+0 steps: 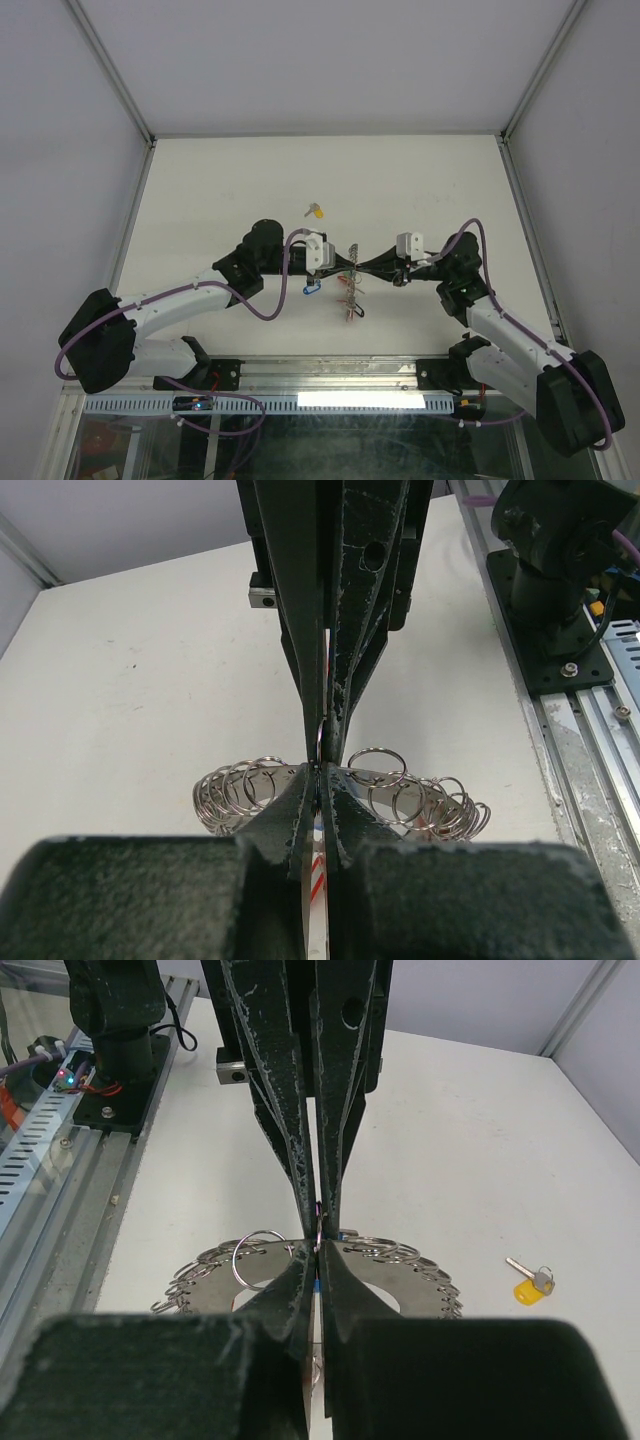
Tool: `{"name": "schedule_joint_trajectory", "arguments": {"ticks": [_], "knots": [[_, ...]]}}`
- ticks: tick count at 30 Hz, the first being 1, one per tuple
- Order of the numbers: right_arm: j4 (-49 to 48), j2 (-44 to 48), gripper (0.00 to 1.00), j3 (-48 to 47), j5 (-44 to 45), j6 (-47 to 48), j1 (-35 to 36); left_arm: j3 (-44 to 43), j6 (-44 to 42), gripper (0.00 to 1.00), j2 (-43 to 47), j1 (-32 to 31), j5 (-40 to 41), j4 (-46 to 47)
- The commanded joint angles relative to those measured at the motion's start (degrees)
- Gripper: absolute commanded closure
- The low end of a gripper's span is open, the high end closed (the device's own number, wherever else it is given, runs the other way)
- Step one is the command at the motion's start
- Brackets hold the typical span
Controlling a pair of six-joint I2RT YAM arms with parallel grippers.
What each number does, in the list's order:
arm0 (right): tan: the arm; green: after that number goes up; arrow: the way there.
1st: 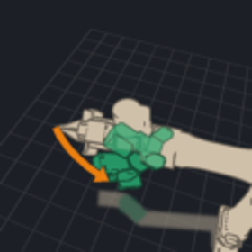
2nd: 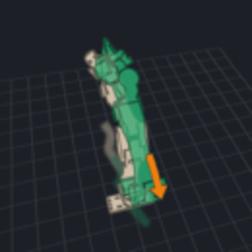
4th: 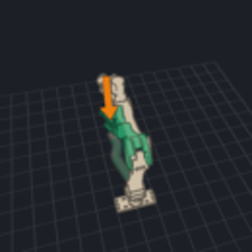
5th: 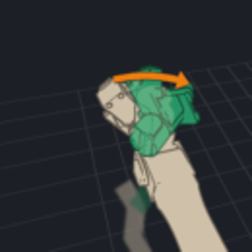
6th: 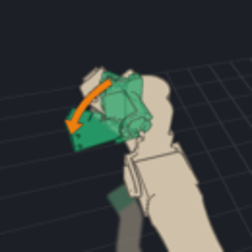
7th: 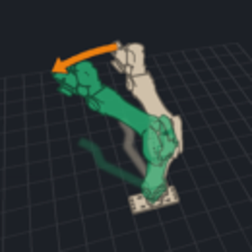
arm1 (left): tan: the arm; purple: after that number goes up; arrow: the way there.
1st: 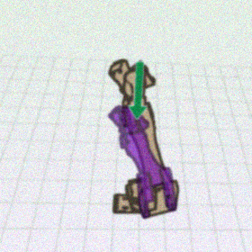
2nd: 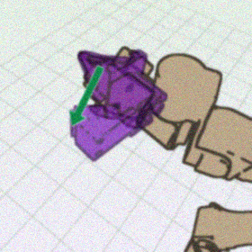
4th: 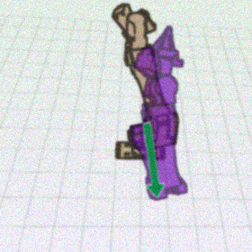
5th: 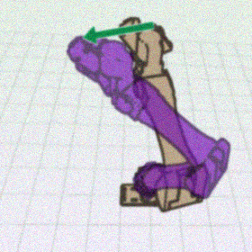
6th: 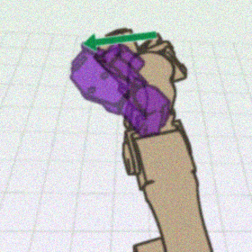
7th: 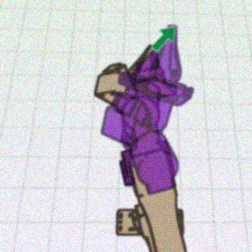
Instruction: Put the keys on the keyring
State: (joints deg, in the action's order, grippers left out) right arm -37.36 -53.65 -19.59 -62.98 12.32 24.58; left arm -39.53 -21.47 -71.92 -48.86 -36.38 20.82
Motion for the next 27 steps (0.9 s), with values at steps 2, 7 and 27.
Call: {"name": "schedule_joint_trajectory", "arguments": {"ticks": [2,7,27], "knots": [[10.77,2.14,0.94,-7.59,-4.2,10.03,1.53,-3.37,-3.79,1.0,0.42,-0.49,1.3,-0.32],[21.94,1.78,0.91,-10.87,-4.27,17.29,1.53,-4.02,-4.9,1.0,0.16,-0.45,1.37,-2.12],[30.95,1.58,0.91,-14.2,-2.06,22.97,1.53,-5.28,-7.4,1.0,0.2,-0.45,2.57,-6.5]]}}
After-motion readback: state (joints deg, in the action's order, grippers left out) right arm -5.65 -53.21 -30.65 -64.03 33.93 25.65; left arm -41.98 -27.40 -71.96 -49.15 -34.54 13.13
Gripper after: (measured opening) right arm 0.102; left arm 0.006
